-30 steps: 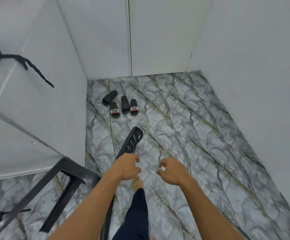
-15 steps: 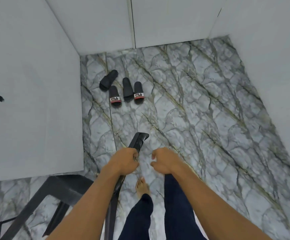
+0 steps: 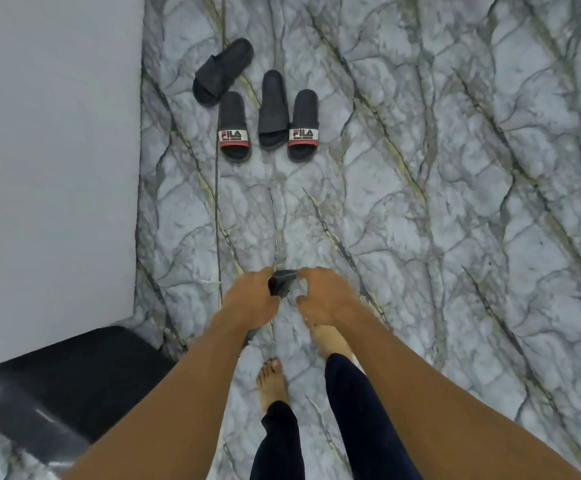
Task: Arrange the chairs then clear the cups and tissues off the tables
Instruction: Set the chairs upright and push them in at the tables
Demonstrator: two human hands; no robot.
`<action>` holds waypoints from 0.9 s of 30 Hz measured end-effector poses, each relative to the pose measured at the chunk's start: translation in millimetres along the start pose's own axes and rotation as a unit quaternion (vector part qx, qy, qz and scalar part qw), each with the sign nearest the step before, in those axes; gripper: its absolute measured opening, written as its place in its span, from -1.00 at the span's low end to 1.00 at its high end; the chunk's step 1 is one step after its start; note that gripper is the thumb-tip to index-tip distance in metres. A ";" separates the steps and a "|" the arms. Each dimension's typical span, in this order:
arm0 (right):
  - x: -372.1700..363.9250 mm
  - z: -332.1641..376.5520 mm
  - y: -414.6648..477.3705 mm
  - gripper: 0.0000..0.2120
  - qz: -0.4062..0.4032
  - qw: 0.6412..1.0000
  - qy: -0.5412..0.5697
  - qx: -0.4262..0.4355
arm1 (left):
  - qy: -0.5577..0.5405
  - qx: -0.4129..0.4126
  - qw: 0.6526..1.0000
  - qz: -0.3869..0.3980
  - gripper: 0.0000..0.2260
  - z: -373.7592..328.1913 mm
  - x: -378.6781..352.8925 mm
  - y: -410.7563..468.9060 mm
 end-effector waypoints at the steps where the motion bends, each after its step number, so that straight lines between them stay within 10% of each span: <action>1: -3.8 -1.8 5.8 -0.53 0.004 1.000 -0.003 0.004 | -0.014 -0.001 1.000 -0.002 -0.72 1.4 -5.0 3.7; 17: 53.8 118.2 -58.1 -0.26 0.061 0.964 -0.134 0.220 | -0.212 0.014 0.971 -0.111 -0.94 14.2 165.0 -175.8; 27: 93.4 267.8 -204.6 -0.46 -0.028 0.875 -0.264 0.405 | -0.302 0.048 0.921 -0.240 -0.48 53.3 250.6 -424.3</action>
Point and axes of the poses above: each hand's wrist, its own y-axis towards the middle knuckle, its own x-axis out of the back of the hand, z = x × y, the point moved 4 cm from there along y, towards the middle knuckle, and after that the axes turned 7 degrees about -z, right-handed, at the moved point
